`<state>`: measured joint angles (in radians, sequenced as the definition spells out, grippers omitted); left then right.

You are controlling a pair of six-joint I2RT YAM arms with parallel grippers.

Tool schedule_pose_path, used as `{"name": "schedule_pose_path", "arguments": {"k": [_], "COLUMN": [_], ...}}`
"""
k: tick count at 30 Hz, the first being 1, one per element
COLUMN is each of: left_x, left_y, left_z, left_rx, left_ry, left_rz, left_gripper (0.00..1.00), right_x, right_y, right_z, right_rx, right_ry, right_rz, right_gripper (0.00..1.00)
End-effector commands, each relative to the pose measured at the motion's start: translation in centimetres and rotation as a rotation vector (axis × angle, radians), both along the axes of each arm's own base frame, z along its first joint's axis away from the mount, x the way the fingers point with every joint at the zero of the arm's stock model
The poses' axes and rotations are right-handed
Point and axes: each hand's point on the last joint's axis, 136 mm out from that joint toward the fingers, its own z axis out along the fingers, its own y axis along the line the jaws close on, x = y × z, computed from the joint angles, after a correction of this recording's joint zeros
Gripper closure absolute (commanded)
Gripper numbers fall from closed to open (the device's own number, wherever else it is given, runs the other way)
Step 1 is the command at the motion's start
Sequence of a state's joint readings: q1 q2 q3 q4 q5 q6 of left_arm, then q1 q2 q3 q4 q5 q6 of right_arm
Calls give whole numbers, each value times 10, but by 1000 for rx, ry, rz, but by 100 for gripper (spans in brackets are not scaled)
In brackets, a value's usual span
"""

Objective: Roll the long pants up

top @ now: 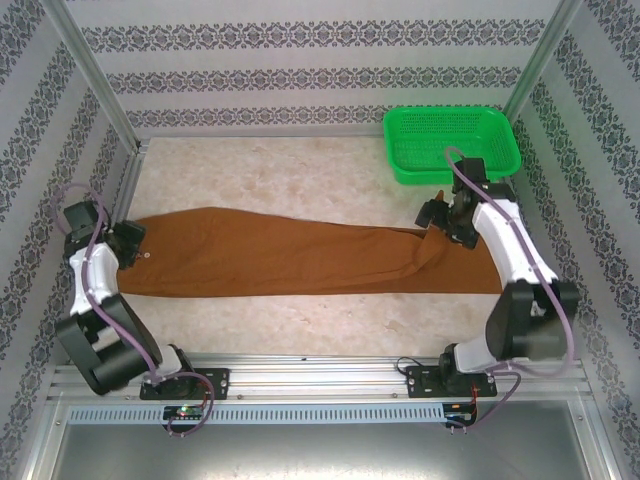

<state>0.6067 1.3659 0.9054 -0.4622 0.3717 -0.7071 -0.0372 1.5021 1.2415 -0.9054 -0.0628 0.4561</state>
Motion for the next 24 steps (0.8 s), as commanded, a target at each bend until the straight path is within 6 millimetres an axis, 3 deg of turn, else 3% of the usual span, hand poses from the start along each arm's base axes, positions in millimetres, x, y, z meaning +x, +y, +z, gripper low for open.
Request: {"name": "schedule_pose_path", "arguments": {"k": [1,8,12,14,15,16,17,21,24], "left_x": [13,20,23,24,24,23,23,25,21], "left_y": [-11,-15,-16,-16,-16,-15,-14,-15,-14], "left_z": [-19,-32,-34,-33,-32,-32,-31,-35,-45], "left_rx": [-55,-92,-102,-102,-101,-97,-91,-102,-97], "left_ry": [-15,-7,-4,-4,-3,0,-3,-2,40], "left_rz": [-62,-80,-87,-93,-94,-89,-88,-82,-64], "left_gripper": [51,53,54,54,55,55,56,58,62], "right_x": [29,77,85,82,80,77,74,71,76], "right_y": [-14,-21,-19,-19,-19,-22,-25,-35,-52], "right_z": [14,-5,-26,-31,-32,-32,-31,-10,25], "right_rx": [-35,-68,-51,-53,-51,-61,-78,-137,-219], "right_ry": [-49,35,102,106,104,105,102,38,-10], "right_rz": [-29,13,27,25,27,16,5,-7,-32], "right_gripper": [9,14,30,43,58,82,100,100,100]}}
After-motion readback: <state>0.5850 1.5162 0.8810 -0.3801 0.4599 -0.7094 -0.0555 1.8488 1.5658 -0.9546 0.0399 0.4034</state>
